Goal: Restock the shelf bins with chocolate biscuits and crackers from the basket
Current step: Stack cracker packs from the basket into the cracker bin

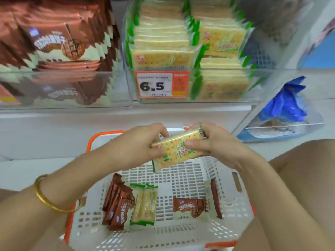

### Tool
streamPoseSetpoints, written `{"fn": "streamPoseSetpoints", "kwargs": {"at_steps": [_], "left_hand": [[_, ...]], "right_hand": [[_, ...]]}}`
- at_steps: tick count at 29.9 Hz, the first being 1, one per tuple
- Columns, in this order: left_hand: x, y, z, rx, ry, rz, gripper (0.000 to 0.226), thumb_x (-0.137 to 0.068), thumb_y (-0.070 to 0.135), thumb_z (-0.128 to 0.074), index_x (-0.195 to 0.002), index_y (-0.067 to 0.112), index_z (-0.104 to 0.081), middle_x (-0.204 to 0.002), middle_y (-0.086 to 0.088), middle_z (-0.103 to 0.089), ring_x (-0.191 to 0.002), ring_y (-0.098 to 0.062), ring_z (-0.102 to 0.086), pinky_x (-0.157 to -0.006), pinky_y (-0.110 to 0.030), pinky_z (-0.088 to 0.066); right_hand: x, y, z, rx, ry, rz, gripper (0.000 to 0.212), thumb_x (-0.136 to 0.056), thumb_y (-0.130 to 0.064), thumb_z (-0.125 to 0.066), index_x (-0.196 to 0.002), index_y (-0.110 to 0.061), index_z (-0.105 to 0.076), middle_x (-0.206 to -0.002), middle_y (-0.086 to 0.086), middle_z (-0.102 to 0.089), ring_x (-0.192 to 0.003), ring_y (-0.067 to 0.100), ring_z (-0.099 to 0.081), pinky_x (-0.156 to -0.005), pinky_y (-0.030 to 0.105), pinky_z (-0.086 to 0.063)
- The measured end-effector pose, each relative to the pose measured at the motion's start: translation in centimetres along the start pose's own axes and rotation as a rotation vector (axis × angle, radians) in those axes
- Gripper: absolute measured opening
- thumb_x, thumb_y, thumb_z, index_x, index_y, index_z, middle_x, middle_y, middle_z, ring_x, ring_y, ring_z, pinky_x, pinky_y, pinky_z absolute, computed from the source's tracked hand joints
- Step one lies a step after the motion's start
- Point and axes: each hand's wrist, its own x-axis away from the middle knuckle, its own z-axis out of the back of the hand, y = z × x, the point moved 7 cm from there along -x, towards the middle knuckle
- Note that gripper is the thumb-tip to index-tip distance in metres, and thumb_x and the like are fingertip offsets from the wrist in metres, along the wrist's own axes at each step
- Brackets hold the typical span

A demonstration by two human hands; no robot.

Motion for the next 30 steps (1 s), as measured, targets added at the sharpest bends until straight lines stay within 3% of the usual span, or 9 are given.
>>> {"fn": "streamPoseSetpoints", "kwargs": {"at_steps": [3, 5, 7, 9, 11, 13, 19, 23, 30], "left_hand": [[-0.5, 4.0, 4.0, 0.076, 0.202, -0.118, 0.023, -0.084, 0.034, -0.066, -0.103, 0.036, -0.054, -0.09, 0.016, -0.056, -0.078, 0.0, -0.055, -0.068, -0.019, -0.042], [-0.2, 7.4, 7.2, 0.026, 0.443, -0.251, 0.028, -0.087, 0.035, -0.063, -0.112, 0.033, -0.053, -0.098, 0.02, -0.055, -0.086, 0.002, -0.052, -0.075, -0.015, -0.04], [0.5, 10.6, 10.4, -0.15, 0.755, -0.385, 0.038, -0.089, 0.029, -0.058, -0.125, 0.017, -0.052, -0.117, 0.003, -0.056, -0.106, -0.011, -0.051, -0.091, -0.024, -0.039], [-0.1, 11.7, 12.0, -0.384, 0.905, -0.369, 0.046, -0.085, 0.025, -0.051, -0.128, 0.007, -0.051, -0.129, -0.013, -0.052, -0.119, -0.029, -0.047, -0.101, -0.037, -0.035], [-1.8, 10.6, 12.1, -0.528, 0.858, -0.232, 0.053, -0.086, 0.035, -0.041, -0.13, 0.007, -0.05, -0.136, -0.018, -0.048, -0.124, -0.035, -0.044, -0.103, -0.049, -0.035], [-3.0, 8.9, 11.2, -0.551, 0.776, -0.119, 0.059, -0.086, 0.044, -0.033, -0.132, 0.01, -0.049, -0.139, -0.019, -0.046, -0.126, -0.037, -0.043, -0.106, -0.055, -0.032], [-3.7, 7.8, 10.3, -0.614, 0.776, -0.061, 0.059, -0.085, 0.044, -0.034, -0.135, 0.014, -0.046, -0.139, -0.016, -0.047, -0.127, -0.035, -0.043, -0.109, -0.052, -0.024], [-3.5, 8.0, 10.2, -0.616, 0.78, -0.061, 0.06, -0.084, 0.043, -0.034, -0.135, 0.013, -0.046, -0.139, -0.016, -0.047, -0.128, -0.035, -0.043, -0.109, -0.052, -0.024], [-3.7, 7.9, 10.2, -0.643, 0.762, -0.057, 0.059, -0.085, 0.041, -0.038, -0.136, 0.013, -0.046, -0.139, -0.017, -0.047, -0.128, -0.036, -0.043, -0.109, -0.052, -0.025]], "right_hand": [[3.4, -4.9, 3.5, -0.003, 0.157, 0.188, 0.048, -0.066, -0.01, -0.076, -0.109, -0.021, -0.057, -0.109, 0.006, -0.06, -0.081, 0.018, -0.067, -0.069, 0.026, -0.057], [5.4, -8.5, 6.5, -0.006, 0.321, 0.368, 0.041, -0.062, -0.011, -0.077, -0.096, -0.022, -0.058, -0.102, 0.006, -0.062, -0.079, 0.018, -0.067, -0.066, 0.024, -0.056], [6.8, -11.6, 10.1, -0.031, 0.546, 0.535, 0.04, -0.065, -0.006, -0.081, -0.092, -0.024, -0.056, -0.092, 0.006, -0.063, -0.077, 0.016, -0.065, -0.066, 0.025, -0.056], [7.3, -13.4, 13.0, -0.018, 0.776, 0.646, 0.039, -0.069, -0.009, -0.079, -0.09, -0.028, -0.053, -0.093, 0.006, -0.061, -0.081, 0.018, -0.063, -0.07, 0.031, -0.055], [6.2, -14.6, 14.6, 0.091, 0.913, 0.661, 0.038, -0.071, -0.012, -0.078, -0.089, -0.029, -0.05, -0.092, 0.003, -0.059, -0.083, 0.02, -0.06, -0.075, 0.036, -0.054], [4.1, -15.7, 15.1, 0.231, 0.941, 0.628, 0.039, -0.072, -0.014, -0.08, -0.093, -0.024, -0.049, -0.085, -0.006, -0.055, -0.082, 0.016, -0.055, -0.076, 0.036, -0.051], [-0.8, -18.0, 15.2, 0.542, 0.853, 0.485, 0.047, -0.074, -0.026, -0.081, -0.106, -0.015, -0.048, -0.093, -0.004, -0.049, -0.089, 0.017, -0.048, -0.056, 0.017, -0.033], [-1.9, -17.7, 15.6, 0.755, 0.946, 0.282, 0.06, -0.073, -0.04, -0.08, -0.113, -0.01, -0.046, -0.118, 0.01, -0.053, -0.112, 0.032, -0.049, -0.085, 0.041, -0.044], [-1.9, -17.5, 15.4, 0.765, 0.929, 0.222, 0.071, -0.073, -0.037, -0.08, -0.122, -0.006, -0.039, -0.128, 0.014, -0.046, -0.116, 0.034, -0.047, -0.09, 0.045, -0.044]]}}
